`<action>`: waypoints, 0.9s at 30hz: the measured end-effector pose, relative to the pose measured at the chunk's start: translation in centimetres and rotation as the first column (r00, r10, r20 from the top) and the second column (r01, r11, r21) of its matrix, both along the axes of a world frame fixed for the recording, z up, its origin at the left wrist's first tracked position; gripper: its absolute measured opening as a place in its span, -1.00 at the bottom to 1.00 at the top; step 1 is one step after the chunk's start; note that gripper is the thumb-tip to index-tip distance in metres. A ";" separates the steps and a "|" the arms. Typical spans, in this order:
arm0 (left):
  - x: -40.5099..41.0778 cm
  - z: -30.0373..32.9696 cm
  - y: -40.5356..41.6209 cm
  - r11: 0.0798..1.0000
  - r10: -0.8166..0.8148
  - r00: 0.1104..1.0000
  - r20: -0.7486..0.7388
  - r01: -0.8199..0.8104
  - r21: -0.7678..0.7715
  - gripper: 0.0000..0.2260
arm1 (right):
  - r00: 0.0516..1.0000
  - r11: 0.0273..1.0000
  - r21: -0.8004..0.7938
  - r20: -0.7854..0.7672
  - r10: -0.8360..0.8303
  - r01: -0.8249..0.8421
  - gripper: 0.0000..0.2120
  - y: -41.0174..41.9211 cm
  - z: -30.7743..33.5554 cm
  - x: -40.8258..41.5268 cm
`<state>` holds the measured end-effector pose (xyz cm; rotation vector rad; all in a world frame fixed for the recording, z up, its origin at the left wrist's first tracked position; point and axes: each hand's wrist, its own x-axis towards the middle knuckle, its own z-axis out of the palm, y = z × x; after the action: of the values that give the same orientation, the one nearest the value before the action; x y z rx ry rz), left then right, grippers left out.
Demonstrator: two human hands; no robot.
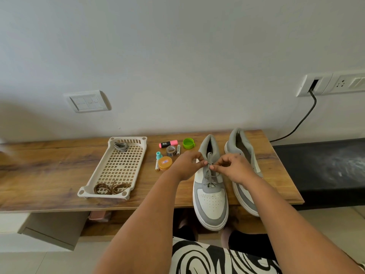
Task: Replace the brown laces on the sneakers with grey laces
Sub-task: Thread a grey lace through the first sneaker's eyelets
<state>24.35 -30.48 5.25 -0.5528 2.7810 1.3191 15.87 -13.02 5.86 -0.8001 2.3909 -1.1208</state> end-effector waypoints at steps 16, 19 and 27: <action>2.7 1.5 1.4 0.932 0.093 0.918 0.386 -0.217 0.290 -0.43 | 0.906 0.975 0.192 0.383 -0.180 0.113 -0.47 0.6 0.0 0.5; 3.1 1.4 3.0 0.924 0.017 0.865 0.501 -0.206 0.323 -0.29 | 0.870 0.965 0.261 0.481 -0.114 -0.018 -0.32 1.1 -0.2 1.7; 2.4 1.0 3.3 0.937 0.040 0.891 0.453 -0.191 0.293 -0.29 | 0.959 0.959 0.281 0.277 -0.056 -0.026 -0.22 0.4 -1.0 1.7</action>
<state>26.77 -27.18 6.23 -0.8809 2.1358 1.4255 17.57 -12.59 4.82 -0.4894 2.2467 -0.8088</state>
